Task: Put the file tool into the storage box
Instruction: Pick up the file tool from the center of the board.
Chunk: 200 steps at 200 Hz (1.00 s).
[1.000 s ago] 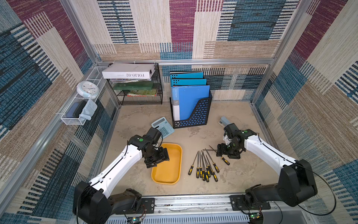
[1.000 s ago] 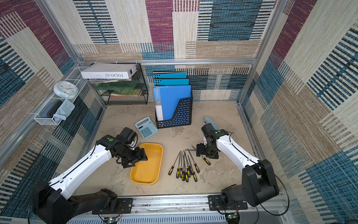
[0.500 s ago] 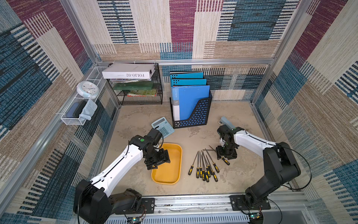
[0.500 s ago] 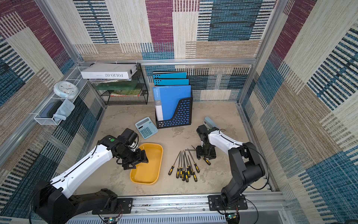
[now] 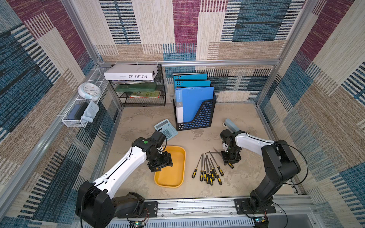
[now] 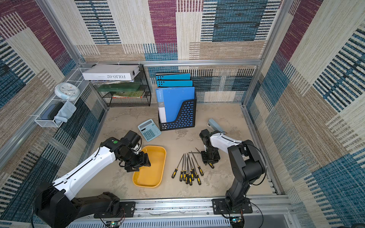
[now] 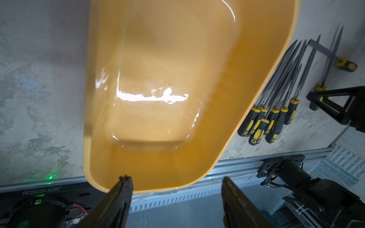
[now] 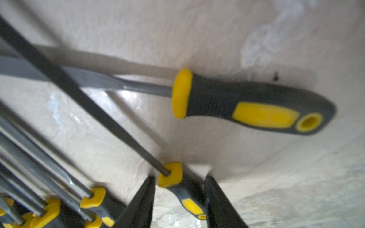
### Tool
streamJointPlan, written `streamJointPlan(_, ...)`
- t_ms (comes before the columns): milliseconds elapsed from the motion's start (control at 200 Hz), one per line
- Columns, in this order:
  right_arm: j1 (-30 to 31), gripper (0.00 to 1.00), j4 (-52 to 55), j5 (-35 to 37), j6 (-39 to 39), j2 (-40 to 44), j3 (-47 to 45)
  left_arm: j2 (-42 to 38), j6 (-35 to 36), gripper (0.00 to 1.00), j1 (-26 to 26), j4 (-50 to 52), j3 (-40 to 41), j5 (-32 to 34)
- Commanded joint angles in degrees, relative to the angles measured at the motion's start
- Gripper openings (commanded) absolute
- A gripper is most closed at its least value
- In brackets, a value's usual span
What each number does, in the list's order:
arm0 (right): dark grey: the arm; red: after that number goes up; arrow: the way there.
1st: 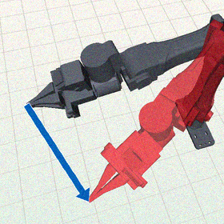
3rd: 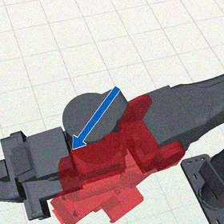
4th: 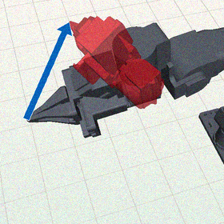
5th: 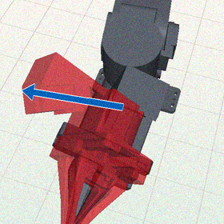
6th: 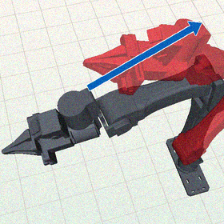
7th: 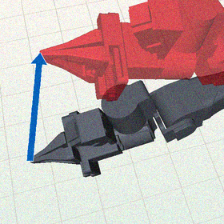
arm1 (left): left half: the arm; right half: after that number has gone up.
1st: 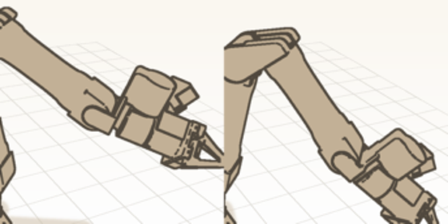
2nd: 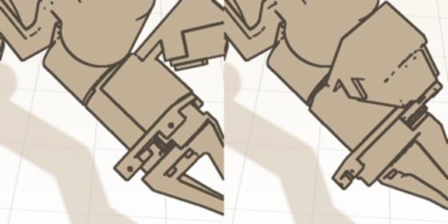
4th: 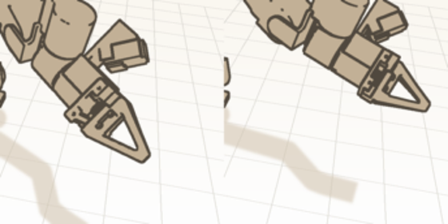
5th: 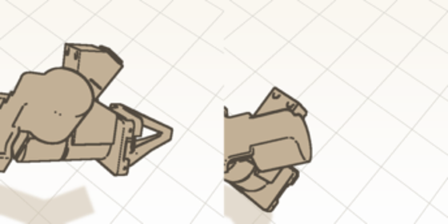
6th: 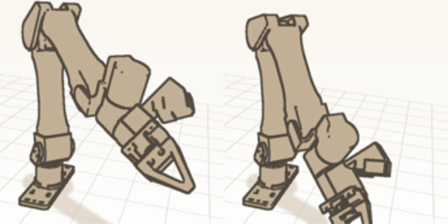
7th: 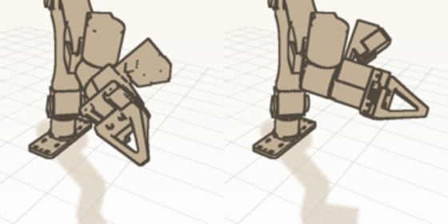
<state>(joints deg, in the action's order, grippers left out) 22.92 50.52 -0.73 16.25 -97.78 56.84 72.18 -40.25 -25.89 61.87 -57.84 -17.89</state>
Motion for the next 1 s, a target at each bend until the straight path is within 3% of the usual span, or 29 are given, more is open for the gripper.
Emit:
streamJointPlan(0,0.7,0.37,-1.5,-3.8,-0.9,0.5,-0.8,0.3,1.2,0.72,0.0,0.8,-0.6,-0.2)
streamJointPlan(270,1.8,0.13,-3.2,-6.0,0.3,2.6,-3.5,0.5,1.8,0.7,0.0,0.7,-2.1,-1.0)
streamJointPlan(601,3.4,0.06,4.7,-5.1,-0.9,11.1,2.9,1.9,2.3,0.7,0.0,-1.4,-8.3,-5.5)
streamJointPlan(821,8.6,0.06,4.9,-11.4,2.7,16.3,9.2,5.9,-8.6,0.74,-0.3,-16.3,-13.2,-17.3)
streamJointPlan(997,15.3,0.06,-4.6,-17.0,10.6,16.8,10.3,9.8,-16.2,0.75,-1.8,-26.9,-14.6,-19.6)
